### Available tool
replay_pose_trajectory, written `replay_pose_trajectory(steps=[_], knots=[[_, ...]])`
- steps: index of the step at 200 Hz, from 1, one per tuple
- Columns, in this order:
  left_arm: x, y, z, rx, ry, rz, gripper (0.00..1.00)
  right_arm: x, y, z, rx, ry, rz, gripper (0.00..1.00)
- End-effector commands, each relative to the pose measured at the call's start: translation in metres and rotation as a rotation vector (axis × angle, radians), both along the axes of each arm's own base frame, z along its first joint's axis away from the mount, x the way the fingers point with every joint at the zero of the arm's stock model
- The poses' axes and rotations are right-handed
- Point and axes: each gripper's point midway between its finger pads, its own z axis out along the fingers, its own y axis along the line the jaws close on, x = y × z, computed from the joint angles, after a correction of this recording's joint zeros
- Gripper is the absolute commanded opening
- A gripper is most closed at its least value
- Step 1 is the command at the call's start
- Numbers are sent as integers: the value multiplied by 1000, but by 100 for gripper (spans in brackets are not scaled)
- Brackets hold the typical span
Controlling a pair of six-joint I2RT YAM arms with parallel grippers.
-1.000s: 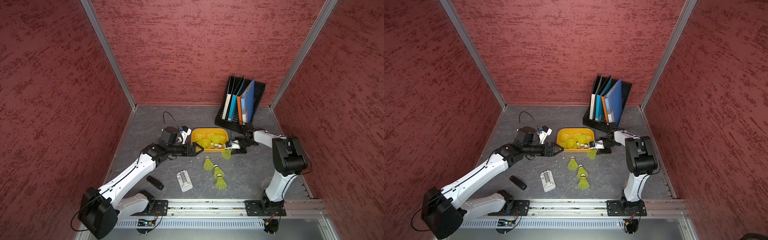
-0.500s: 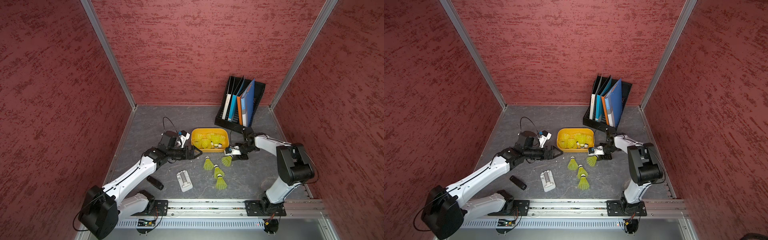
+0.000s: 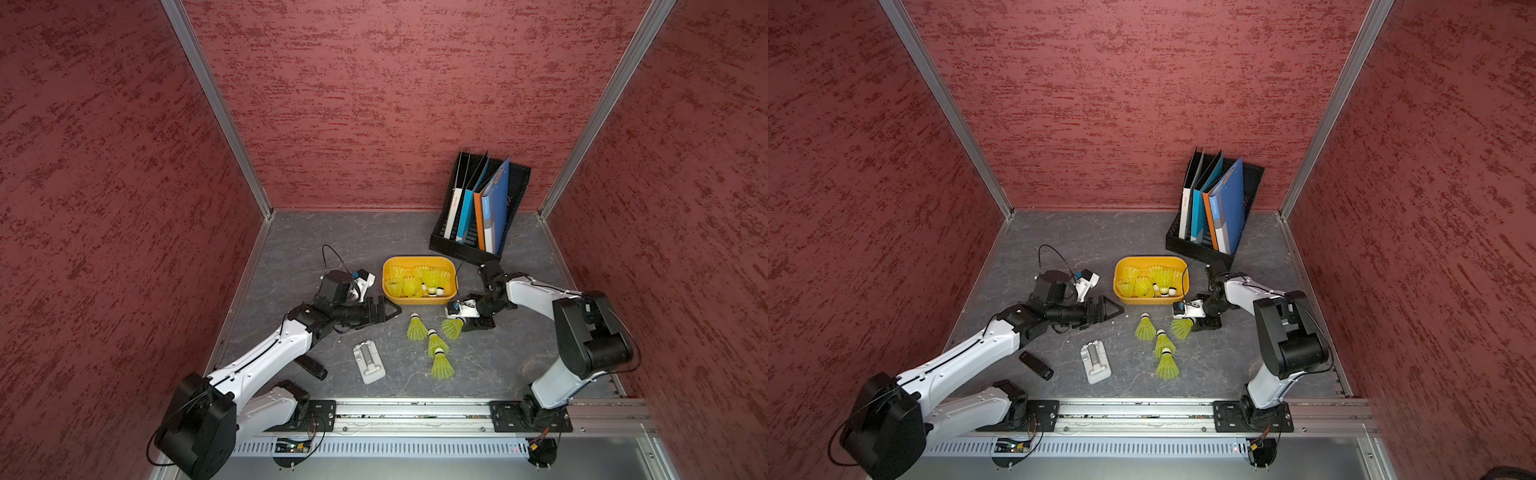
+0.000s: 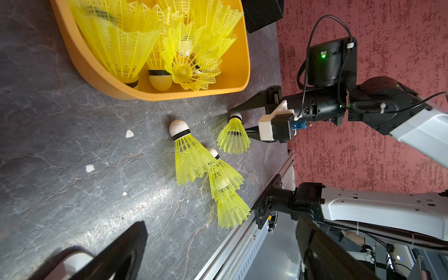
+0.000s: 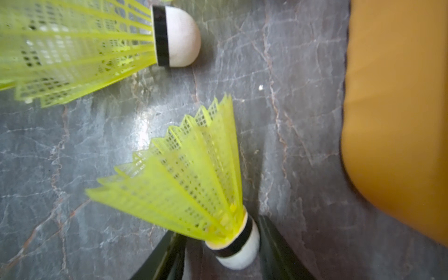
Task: Put the shuttlecocks into the storage box
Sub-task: Pick up the shuttlecock at the center of the board.
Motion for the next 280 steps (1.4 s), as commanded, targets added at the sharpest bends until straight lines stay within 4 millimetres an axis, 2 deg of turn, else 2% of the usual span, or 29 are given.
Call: replay_pose_trajectory(steps=[1,70,134,172,196,232,237,259,280], knots=[[1,2,6,-11,-26,5,100,3,1,0,-10,-7,-1,44],[-2,4,8,-7,-30,5,100,4,5,-2,-35,-13,10,42],[1,4,12,-9,-45,9,100,-2,6,-2,-58,35,-65,16],[2,4,16,-12,-53,10,100,-4,6,5,-52,63,-160,10],[4,4,19,-12,-63,16,100,3,11,18,-4,48,-257,10],[7,7,22,-3,-73,29,100,2,18,43,86,6,-308,11],[8,8,22,-2,-73,32,100,3,19,54,105,-22,-314,10],[10,10,25,3,-81,45,100,4,21,75,149,-45,-361,11],[13,11,31,7,-93,49,100,15,23,103,218,-72,-476,13]])
